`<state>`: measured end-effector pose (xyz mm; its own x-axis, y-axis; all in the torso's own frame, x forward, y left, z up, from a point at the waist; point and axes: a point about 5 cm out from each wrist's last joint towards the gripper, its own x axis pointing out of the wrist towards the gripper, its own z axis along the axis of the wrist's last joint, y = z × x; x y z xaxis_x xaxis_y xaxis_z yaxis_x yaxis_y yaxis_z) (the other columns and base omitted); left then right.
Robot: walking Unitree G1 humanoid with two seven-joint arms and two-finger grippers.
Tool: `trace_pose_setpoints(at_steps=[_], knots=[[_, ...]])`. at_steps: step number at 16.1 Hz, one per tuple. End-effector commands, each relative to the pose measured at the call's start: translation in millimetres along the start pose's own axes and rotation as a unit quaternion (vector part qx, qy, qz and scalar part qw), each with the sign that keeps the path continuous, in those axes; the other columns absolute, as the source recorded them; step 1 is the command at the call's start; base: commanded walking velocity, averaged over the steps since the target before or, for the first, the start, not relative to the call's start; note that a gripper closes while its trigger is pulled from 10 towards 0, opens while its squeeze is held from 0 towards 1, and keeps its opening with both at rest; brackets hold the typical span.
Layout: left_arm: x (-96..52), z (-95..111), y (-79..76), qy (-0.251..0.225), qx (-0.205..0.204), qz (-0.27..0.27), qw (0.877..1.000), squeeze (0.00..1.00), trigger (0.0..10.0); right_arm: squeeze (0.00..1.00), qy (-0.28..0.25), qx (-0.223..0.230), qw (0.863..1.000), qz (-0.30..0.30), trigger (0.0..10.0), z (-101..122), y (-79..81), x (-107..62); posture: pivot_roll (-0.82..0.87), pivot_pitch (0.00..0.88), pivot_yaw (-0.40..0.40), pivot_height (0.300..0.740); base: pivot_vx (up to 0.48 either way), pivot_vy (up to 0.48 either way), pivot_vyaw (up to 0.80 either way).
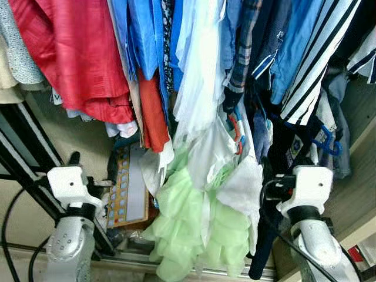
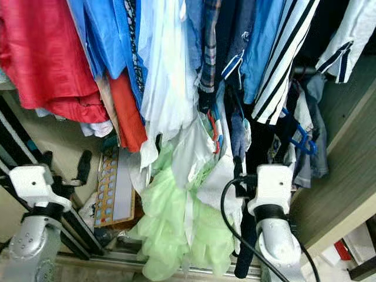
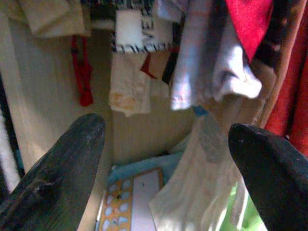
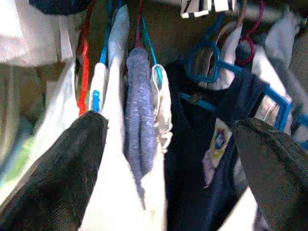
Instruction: Clean up the room
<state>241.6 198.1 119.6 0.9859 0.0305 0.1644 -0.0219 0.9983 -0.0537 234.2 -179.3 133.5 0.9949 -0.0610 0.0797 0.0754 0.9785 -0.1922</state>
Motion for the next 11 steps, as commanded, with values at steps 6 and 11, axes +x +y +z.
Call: trace_pose_setpoints(at_steps=[6,11], knots=[[2.5,-4,-23.2,0.005,-0.011,-0.063,0.998,0.00,10.0,0.00,-0.008,-0.015,1.000,0.026,10.0,-2,8.7,5.8,-0.06,0.000,0.023,0.740,0.000,0.000,0.80],[4.3,-7,-30.3,0.016,-0.013,-0.077,0.997,0.00,10.0,0.00,-0.018,-0.015,0.999,0.040,10.0,0,15.1,11.5,-0.06,0.000,0.022,0.740,0.000,0.000,0.80]])
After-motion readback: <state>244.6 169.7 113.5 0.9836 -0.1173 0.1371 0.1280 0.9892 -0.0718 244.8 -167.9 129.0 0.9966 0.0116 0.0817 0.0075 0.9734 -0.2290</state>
